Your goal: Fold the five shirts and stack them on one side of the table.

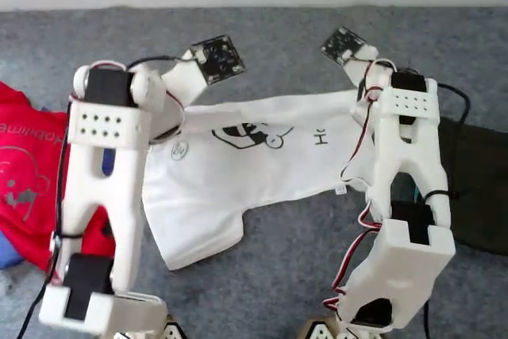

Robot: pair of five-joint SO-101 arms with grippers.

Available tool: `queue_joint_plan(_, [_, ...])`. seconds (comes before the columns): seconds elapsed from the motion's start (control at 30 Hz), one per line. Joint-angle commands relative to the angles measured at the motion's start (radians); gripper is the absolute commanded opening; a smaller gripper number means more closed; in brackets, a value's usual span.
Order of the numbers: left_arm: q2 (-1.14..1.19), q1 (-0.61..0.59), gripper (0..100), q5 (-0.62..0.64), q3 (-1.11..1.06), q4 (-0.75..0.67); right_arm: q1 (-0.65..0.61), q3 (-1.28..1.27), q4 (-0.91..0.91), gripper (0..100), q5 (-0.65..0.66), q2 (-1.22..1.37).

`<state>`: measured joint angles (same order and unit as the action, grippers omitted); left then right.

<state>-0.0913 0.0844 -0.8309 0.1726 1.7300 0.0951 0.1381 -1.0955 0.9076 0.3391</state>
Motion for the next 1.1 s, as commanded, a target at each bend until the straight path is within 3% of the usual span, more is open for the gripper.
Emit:
queue_joint_plan(0.0, [-0.13, 0.028, 1, 0.034, -0.137, 0.023, 0.013, 0.044, -0.12, 0.9, 0.0, -0.082])
queue_joint_plan(0.17, [-0.296, 0.038, 1, 0.046, -0.412, 0.021, 0.013, 0.044, -0.24, 0.9, 0.0, -0.082])
queue_joint_plan(0.4, [-0.453, 0.038, 2, 0.046, -0.644, 0.015, 0.036, 0.044, -0.259, 0.9, 0.002, -0.079])
queue_joint_plan(0.67, [-0.47, 0.038, 4, 0.048, -0.693, 0.021, 0.033, 0.044, -0.266, 1.1, 0.006, -0.082])
queue_joint_plan(0.9, [-0.563, 0.064, 21, 0.226, -0.677, 0.023, 0.067, 0.052, -0.355, 22.7, 0.002, -0.105])
queue_joint_plan(1.07, [-0.675, 0.107, 22, 0.269, -0.682, 0.02, 0.076, 0.052, -0.355, 23.1, 0.0, -0.154])
